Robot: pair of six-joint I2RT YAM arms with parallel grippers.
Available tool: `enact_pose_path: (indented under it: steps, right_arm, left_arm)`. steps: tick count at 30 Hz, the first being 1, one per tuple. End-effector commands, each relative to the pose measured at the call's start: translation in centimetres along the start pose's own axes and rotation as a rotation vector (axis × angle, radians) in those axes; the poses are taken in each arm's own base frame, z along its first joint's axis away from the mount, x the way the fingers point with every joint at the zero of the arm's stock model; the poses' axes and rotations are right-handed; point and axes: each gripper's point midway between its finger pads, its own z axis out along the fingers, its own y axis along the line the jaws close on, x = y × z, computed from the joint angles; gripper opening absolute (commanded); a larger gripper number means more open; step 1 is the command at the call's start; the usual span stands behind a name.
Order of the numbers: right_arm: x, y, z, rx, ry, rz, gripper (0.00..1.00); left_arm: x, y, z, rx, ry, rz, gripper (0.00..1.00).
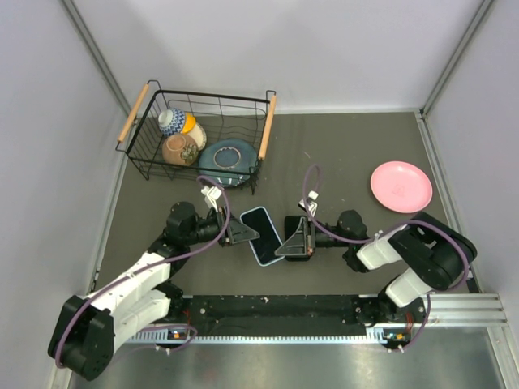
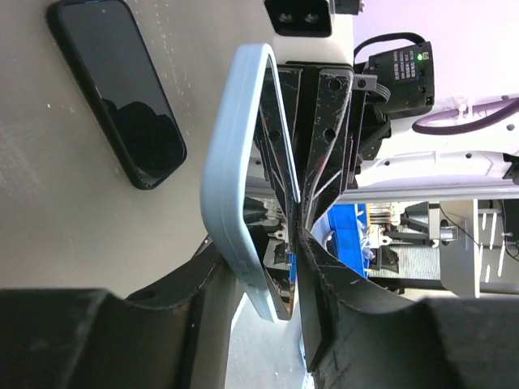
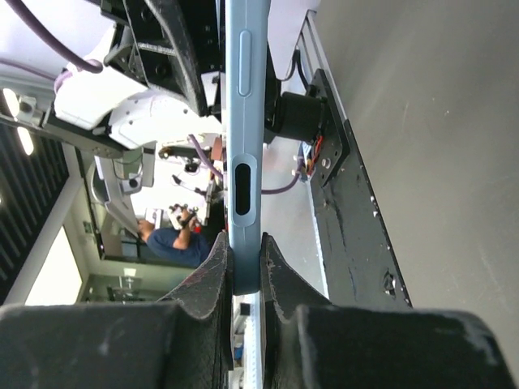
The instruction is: Put the phone into the phone case
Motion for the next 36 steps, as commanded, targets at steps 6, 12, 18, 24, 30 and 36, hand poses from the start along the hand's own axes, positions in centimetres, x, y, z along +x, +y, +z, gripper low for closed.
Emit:
enact_pose_path:
  steps: [6,12,18,24,30,36]
  right_arm:
    - [-3.1,7.3,0.9,-0.24,-0.17,-0.23,0.0]
    - [-3.5,6.6,1.3,-0.222,-0.186,-0.215,0.02]
    - [-3.2,7.0,1.1,-0.232,-0.173,-0.268,0.52]
    - [-4.0,6.3,1.8,-0.221,-0.17,-0.268,0.56]
    - [-5.2,7.1,2.7,-0.249,-0.165,-0.278,0.35]
    - [-6.5,8.1,2.6,-0.265,-0.21,-0.256,0.0]
  left_arm:
    - [1.4,-2.1,-0.6,0.124,0.015,0.078,0.41]
    - [1.8,-2.0,-0.6,0.121,0.022,0.07,0.01]
    - [2.6,-3.6,-1.1,0.181,0.097,0.15,0.0]
    - [3.5,-4.5,-1.5,0.22,0.183,0.18,0.0]
    - [4.2,-3.6,-1.4,0.194,0.233,0.157,0.0]
    - [4.2,-2.9,-1.3,0.156,0.231,0.133,0.36]
